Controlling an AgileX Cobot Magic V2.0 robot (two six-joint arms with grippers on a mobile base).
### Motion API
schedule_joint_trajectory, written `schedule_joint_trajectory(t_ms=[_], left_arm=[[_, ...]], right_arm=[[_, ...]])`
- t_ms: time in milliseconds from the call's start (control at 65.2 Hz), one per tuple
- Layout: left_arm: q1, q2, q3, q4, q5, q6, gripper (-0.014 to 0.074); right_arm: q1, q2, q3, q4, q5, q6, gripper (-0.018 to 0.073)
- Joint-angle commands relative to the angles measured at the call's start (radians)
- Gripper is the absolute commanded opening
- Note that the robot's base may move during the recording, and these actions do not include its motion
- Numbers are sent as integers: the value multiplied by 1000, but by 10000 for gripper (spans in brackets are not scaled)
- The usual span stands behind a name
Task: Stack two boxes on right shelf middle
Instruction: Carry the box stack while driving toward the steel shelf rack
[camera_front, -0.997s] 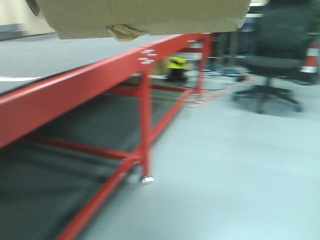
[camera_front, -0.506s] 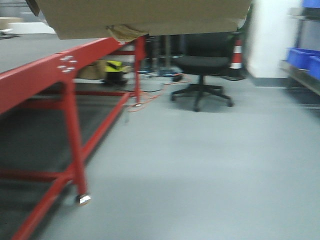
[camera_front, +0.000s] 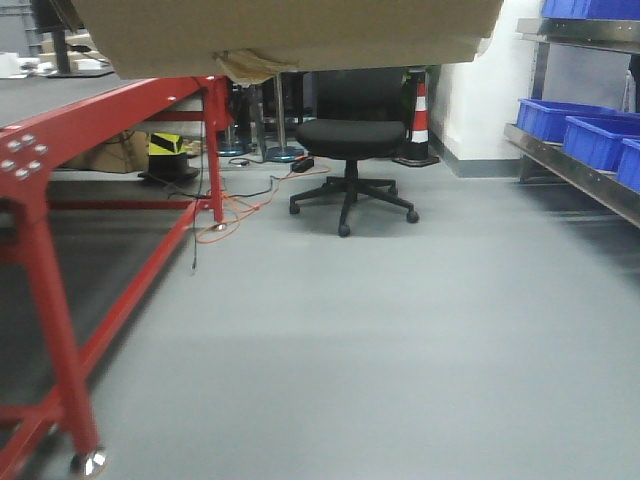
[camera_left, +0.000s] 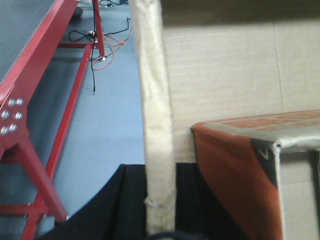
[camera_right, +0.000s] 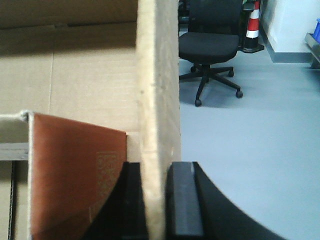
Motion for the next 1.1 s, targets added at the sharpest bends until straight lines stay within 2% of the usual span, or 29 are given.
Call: schedule_joint_trajectory(t_ms=[0,1089], left_arm=[[-4,-9,-12,-5,-50,1,-111],[-4,-9,-12,-5,-50,1,-111]], right_arm=[[1,-17,-13,-6,-94,5,-151],[1,-17,-13,-6,-94,5,-151]])
